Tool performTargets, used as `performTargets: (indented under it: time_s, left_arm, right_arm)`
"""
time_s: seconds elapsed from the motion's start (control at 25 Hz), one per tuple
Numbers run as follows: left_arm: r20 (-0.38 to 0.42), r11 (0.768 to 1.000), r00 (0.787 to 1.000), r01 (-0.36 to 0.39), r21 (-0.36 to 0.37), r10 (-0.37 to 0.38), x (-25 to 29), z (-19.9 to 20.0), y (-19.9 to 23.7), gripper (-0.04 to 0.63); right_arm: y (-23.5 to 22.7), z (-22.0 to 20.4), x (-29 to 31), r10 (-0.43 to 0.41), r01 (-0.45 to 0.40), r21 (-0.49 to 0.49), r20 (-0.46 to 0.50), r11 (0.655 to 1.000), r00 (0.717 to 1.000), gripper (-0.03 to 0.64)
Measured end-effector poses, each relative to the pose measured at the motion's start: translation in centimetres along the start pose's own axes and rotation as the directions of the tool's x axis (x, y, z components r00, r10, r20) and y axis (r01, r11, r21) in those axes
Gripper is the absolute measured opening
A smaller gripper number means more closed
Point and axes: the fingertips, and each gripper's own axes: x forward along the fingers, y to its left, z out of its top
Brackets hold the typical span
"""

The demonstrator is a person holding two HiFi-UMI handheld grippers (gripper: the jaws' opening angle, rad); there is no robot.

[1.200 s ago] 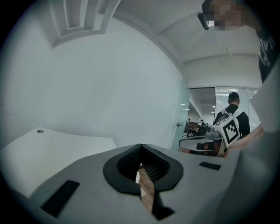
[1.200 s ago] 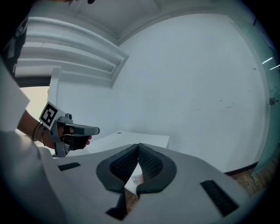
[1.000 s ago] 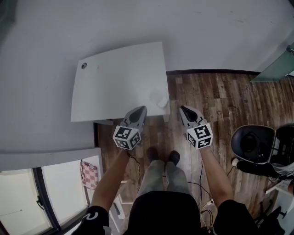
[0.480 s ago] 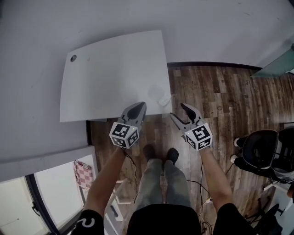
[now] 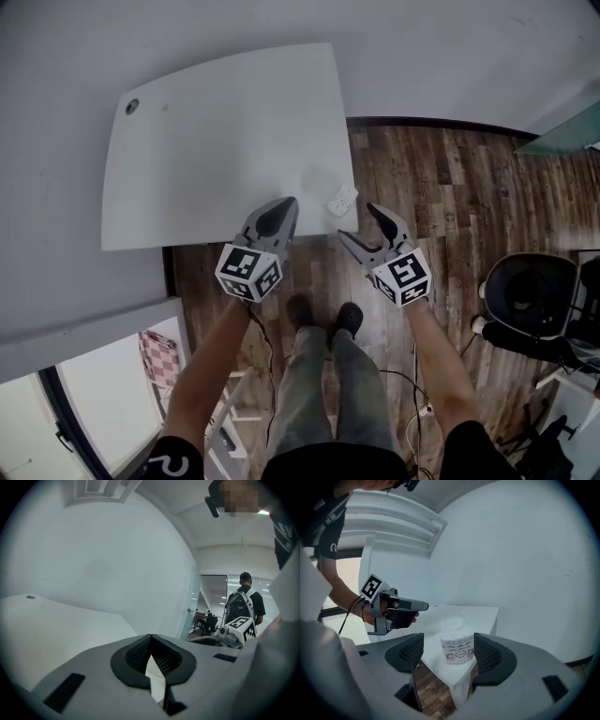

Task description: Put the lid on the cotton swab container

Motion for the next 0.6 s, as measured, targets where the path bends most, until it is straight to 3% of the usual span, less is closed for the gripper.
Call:
performTargets:
  time_s: [0.6]
  left_arm:
    - [-0.005, 0.999, 0.999, 0.038, -0.015, -0.038, 1.8, -1.9, 2.2, 0.026]
  right_arm:
    - [-0.9, -2.5, 4.4, 0.005, -0.004, -0.035, 0.010, 0.999, 1.000, 0.382]
